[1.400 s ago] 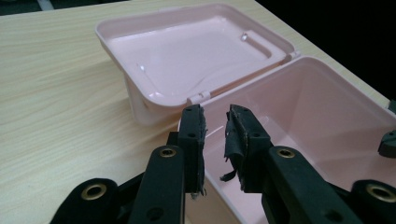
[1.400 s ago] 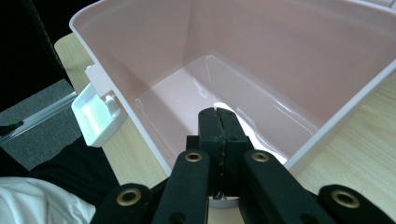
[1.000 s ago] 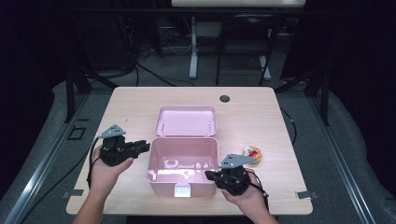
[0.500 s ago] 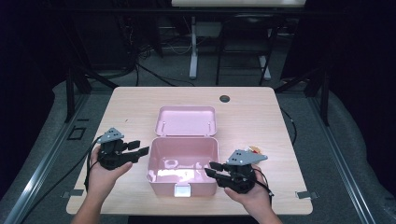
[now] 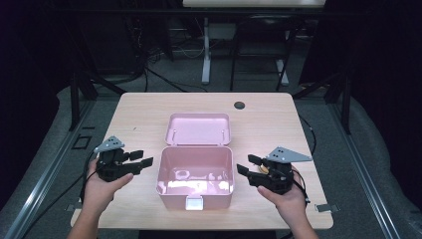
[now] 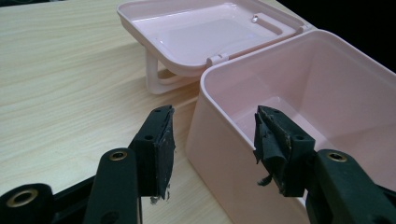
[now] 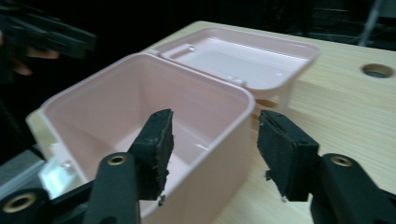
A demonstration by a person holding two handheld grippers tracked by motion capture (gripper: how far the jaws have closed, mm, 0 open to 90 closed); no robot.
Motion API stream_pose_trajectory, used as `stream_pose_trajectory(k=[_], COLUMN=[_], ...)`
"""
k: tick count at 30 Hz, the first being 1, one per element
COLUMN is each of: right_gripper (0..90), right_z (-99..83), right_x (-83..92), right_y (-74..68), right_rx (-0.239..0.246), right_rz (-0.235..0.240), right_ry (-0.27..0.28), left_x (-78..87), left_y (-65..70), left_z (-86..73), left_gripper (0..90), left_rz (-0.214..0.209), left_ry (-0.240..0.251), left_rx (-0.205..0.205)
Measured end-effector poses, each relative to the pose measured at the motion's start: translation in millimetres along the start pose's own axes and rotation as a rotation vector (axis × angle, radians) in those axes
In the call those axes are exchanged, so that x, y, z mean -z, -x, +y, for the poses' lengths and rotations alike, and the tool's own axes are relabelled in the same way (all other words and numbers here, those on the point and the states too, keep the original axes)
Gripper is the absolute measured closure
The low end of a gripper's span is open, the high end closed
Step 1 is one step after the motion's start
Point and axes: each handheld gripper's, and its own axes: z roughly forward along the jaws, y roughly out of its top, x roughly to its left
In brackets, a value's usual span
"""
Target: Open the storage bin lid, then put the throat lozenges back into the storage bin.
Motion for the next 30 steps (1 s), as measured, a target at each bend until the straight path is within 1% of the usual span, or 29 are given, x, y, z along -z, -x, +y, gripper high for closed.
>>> stream_pose_trajectory(k=[2, 3, 4, 5, 6, 8, 9, 10, 11, 12, 14, 16, 17, 19, 22, 24, 25, 26, 28, 30], right_gripper=[37.1, 35.3, 33.2, 31.4, 30.3, 28.9, 28.1, 28.0, 27.7, 27.0, 26.3, 22.7, 22.3, 21.3, 20.6, 20.4, 20.5, 20.7, 25.5, 26.8], right_z=[0.4, 0.6, 1.1, 1.5, 1.9, 3.4, 4.9, 6.5, 8.2, 9.9, 13.7, 17.9, 20.3, 25.5, 30.4, 33.5, 34.2, 35.3, 37.7, 40.1], right_x=[0.7, 0.4, 0.2, 0.1, -0.4, -0.9, -1.4, -1.6, -1.7, -1.7, -2.3, -3.8, -4.4, -6.2, -8.4, -11.4, -12.8, -14.7, -18.1, -21.7], right_y=[3.2, 4.6, 6.0, 6.7, 7.6, 8.4, 8.9, 9.8, 10.8, 11.8, 15.0, 19.3, 21.2, 24.7, 28.8, 32.9, 34.6, 36.6, 41.3, 46.0], right_rx=[-0.013, -0.013, -0.007, -0.003, 0.009, 0.022, 0.029, 0.040, 0.042, 0.038, 0.042, 0.039, 0.039, 0.045, 0.036, 0.026, 0.033, 0.034, 0.032, 0.031], right_rz=[-0.013, -0.014, -0.019, -0.023, -0.028, -0.033, -0.042, -0.051, -0.051, -0.049, -0.056, -0.060, -0.061, -0.074, -0.079, -0.095, -0.101, -0.110, -0.112, -0.116], right_ry=[-0.021, -0.031, -0.046, -0.053, -0.056, -0.072, -0.078, -0.076, -0.075, -0.085, -0.097, -0.107, -0.123, -0.148, -0.160, -0.184, -0.190, -0.204, -0.238, -0.272], left_x=[-0.5, -1.7, -1.7, -0.6, 0.3, 4.2, 6.1, 7.8, 8.9, 10.4, 11.5, 12.1, 11.7, 11.2, 11.0, 11.0, 11.7, 12.2, 14.3, 14.6], left_y=[0.9, 2.6, 4.1, 5.9, 6.6, 7.7, 7.7, 7.7, 8.2, 8.3, 8.6, 8.8, 8.4, 7.6, 6.7, 6.5, 6.3, 6.1, 5.4, 6.1], left_z=[0.2, 0.2, 0.5, 1.8, 2.6, 4.4, 5.1, 6.3, 7.2, 7.9, 8.3, 8.6, 8.2, 8.0, 7.4, 7.1, 7.5, 7.9, 8.8, 8.9], left_gripper=[45.3, 44.1, 43.5, 43.5, 43.5, 43.6, 43.5, 43.6, 43.7, 43.7, 43.8, 44.2, 45.1, 45.6, 45.6, 45.7, 45.6, 45.6, 45.7, 45.6], left_rz=[0.006, 0.036, 0.054, 0.063, 0.057, 0.020, 0.009, 0.004, 0.004, 0.003, -0.007, -0.006, -0.012, -0.009, -0.002, -0.001, 0.000, 0.000, 0.002, 0.007], left_ry=[-0.038, -0.064, -0.072, -0.068, -0.061, -0.044, -0.038, -0.042, -0.034, -0.028, -0.022, -0.029, -0.026, -0.035, -0.050, -0.044, -0.043, -0.038, -0.035, -0.033], left_rx=[-0.012, -0.024, -0.027, -0.030, -0.027, 0.006, 0.018, 0.014, 0.010, 0.004, 0.006, -0.006, -0.004, -0.005, -0.010, -0.006, -0.006, -0.005, -0.012, -0.013])
